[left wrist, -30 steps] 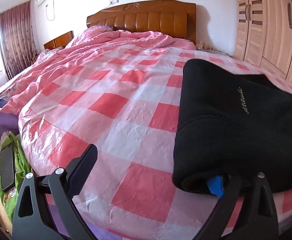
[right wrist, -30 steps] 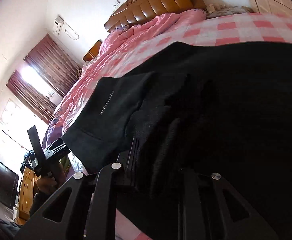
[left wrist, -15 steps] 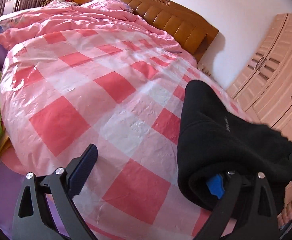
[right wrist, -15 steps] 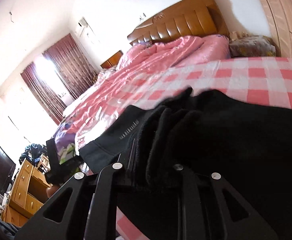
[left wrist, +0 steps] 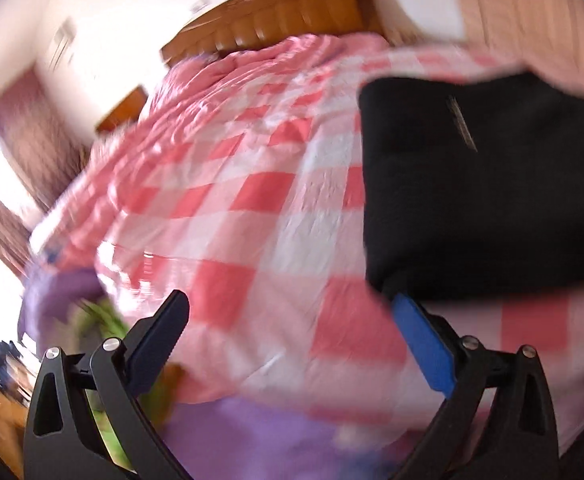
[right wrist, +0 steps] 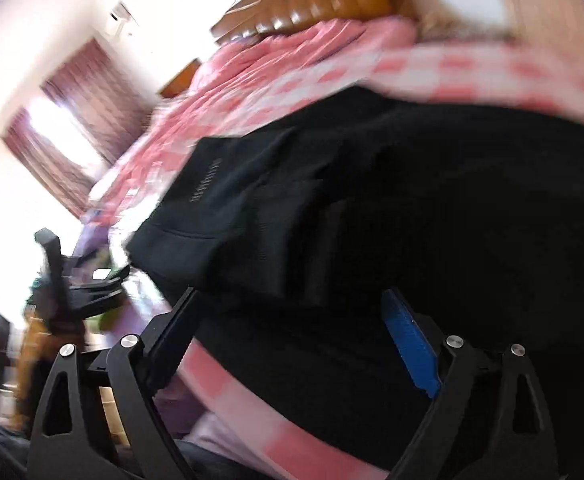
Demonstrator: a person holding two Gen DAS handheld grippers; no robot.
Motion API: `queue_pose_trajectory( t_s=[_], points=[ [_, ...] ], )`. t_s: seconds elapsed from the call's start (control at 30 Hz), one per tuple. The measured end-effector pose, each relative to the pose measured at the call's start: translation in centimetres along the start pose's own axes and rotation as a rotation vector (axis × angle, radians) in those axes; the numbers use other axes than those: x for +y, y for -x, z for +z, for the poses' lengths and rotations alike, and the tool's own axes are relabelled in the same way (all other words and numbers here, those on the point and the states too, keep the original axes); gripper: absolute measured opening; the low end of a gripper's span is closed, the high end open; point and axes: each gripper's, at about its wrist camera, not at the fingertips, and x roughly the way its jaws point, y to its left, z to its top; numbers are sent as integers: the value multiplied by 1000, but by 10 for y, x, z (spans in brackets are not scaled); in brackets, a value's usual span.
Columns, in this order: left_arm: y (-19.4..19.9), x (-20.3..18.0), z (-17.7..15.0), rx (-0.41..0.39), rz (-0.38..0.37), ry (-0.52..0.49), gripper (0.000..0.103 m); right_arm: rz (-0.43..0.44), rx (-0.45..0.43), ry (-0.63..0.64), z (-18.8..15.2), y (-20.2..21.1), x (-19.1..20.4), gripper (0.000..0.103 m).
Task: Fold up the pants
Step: 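Open the right tool and release the folded pants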
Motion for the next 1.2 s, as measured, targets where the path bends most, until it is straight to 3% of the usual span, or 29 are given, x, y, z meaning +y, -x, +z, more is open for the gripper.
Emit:
queue_pose_trajectory(
  t_s=[0.03,0.1,0.2,0.27,0.33,0.4,0.47,0.57,0.67,0.73,0.87,0.97,1.03,1.13,1.2],
  points=[
    [7,0,-4,1,78,-53,102,-32,-38,39,2,15,1,88],
    [30,7,0,-63,103,-55,101,-49,-94,84,6,29,5,88],
    [73,19,36,-236,-30,96,101,-20,-137,203,23,26,30,88],
    [81,5,73,-314,-167,141,101,9,-124,285,36,5,55,88],
    [59,-22,105,-273,-237,90,101,20,-80,337,42,-17,71,88],
    [22,-49,129,-182,-226,50,101,-7,-11,405,41,-41,84,88],
    [-12,-67,138,-88,-235,21,101,-69,46,456,34,-58,89,88],
    [-48,-81,124,16,-215,1,102,-113,115,469,15,-73,72,89],
    [-58,-63,107,10,-318,100,102,-82,86,477,4,-65,60,89],
    [-61,-60,105,10,-348,119,102,-74,88,475,4,-66,62,89],
    [-55,-67,106,-8,-313,92,102,-61,75,448,24,-50,68,88],
    [-56,-69,108,-12,-314,102,102,-114,-13,424,60,-46,69,88],
    [-56,-70,108,-16,-312,106,102,-136,8,437,76,-62,68,88],
    [-56,-71,108,-16,-307,101,102,-255,66,445,86,-98,60,88],
    [-57,-71,109,-17,-311,103,102,-273,110,447,84,-116,54,88]
  ],
)
